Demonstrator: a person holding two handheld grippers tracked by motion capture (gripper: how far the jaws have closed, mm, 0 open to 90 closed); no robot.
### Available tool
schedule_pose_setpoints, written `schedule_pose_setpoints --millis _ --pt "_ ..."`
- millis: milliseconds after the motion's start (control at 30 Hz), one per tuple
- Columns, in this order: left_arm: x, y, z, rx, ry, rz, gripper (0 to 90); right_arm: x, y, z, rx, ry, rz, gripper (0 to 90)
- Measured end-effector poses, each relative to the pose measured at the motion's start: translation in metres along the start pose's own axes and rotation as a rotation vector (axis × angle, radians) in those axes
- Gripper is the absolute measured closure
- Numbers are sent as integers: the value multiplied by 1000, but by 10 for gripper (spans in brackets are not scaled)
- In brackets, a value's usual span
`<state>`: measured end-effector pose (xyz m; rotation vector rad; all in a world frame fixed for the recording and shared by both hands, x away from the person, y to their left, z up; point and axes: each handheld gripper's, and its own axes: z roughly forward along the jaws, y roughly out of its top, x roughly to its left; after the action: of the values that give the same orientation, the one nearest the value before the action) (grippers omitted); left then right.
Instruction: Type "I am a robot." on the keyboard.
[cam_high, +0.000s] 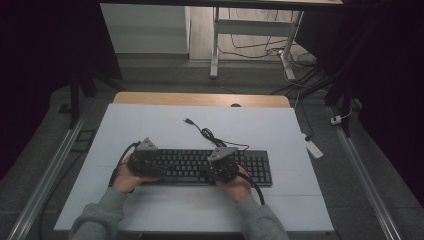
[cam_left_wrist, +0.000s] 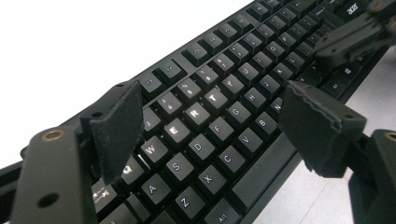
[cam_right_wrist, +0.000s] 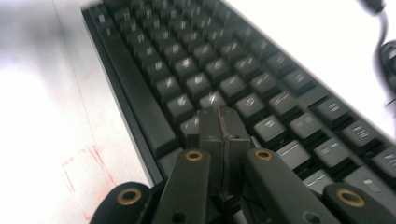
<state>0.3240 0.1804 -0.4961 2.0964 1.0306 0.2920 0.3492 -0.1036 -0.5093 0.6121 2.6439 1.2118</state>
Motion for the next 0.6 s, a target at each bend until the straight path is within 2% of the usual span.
schedule_pose_setpoints --millis 67,167,300,600 --pt "0 0 0 -1 1 0 223 -2 1 -6 -29 -5 4 881" --pt "0 0 0 -1 3 1 223 -3 0 -14 -63 -29 17 754" --pt "-1 0 0 1 5 4 223 -5 -3 -23 -91 -62 22 634" --pt "-1 0 0 -2 12 10 223 -8 -9 -30 -105 -87 29 567"
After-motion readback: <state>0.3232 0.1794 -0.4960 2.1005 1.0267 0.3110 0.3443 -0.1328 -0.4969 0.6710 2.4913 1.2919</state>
